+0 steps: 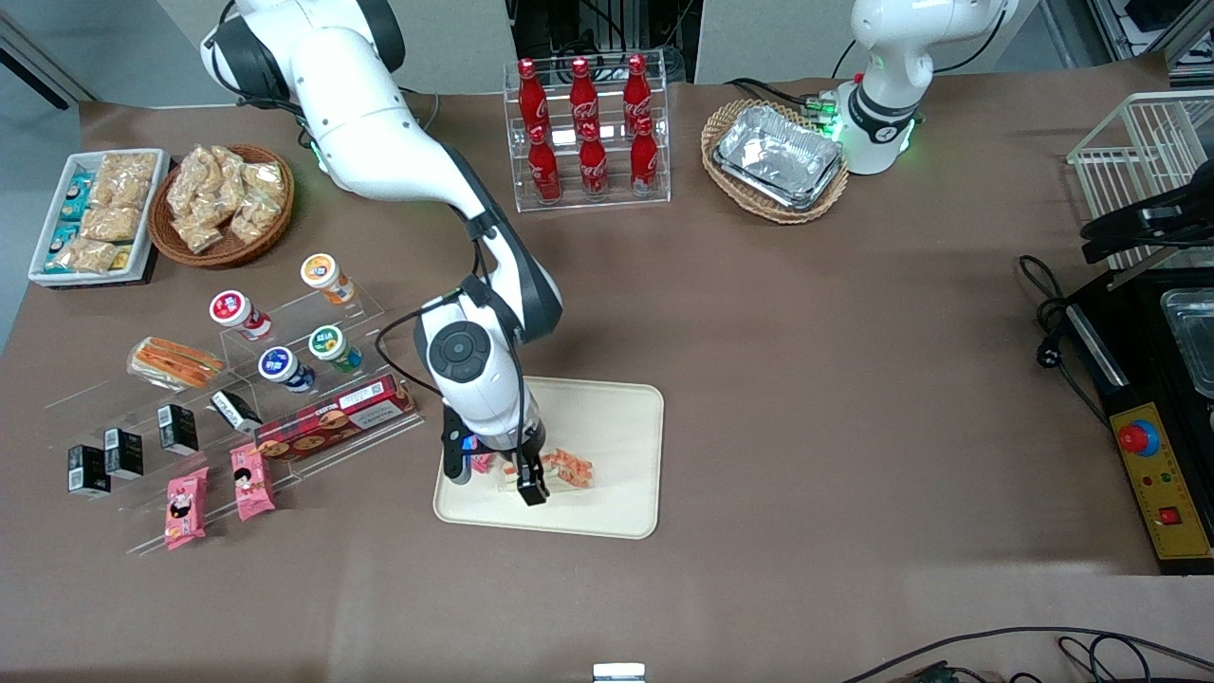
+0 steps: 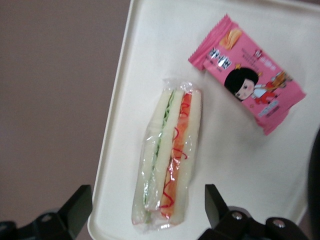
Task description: Place sandwich on tray
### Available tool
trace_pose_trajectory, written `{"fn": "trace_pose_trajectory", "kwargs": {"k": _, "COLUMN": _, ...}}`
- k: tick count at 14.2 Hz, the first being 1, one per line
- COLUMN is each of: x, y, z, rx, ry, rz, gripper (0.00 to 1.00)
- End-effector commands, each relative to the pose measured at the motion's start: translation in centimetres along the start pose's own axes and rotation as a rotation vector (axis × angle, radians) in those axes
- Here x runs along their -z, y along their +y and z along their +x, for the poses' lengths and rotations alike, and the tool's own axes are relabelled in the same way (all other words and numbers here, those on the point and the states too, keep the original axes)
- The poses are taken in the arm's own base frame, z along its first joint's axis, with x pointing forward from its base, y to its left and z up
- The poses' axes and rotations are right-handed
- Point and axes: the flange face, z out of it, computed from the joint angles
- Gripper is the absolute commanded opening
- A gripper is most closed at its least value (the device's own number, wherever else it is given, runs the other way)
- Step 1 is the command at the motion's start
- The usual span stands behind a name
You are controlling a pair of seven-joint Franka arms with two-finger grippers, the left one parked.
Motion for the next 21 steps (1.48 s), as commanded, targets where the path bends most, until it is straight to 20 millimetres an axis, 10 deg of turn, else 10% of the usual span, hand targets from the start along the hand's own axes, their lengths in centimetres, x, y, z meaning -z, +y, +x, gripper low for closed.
{"fn": "trace_pose_trajectory", "kwargs": {"k": 1, "x": 9.3, "y": -0.9, "z": 1.7, "rx": 0.167, "ry": -0.034, "rz": -0.068, "gripper": 1.0}}
{"fn": "trace_pose_trajectory", "kwargs": {"k": 8, "x": 25.3, "y": -0.1, "z": 8.8, "rx": 0.74, "ry": 0.045, "rz": -0.143, "gripper": 1.0}}
{"fn": "trace_pose_trajectory", "kwargs": {"k": 12, "x": 32.2, "y": 0.6, "z": 17.5, "rx": 1.0, "ry": 0.029, "rz": -0.175, "gripper": 1.0}}
{"fn": "trace_pose_trajectory", "kwargs": {"k": 21, "x": 37.0, "y": 3.3, "z": 30.4, "rx": 1.282, "ry": 0.03, "rz": -0.184, "gripper": 1.0}}
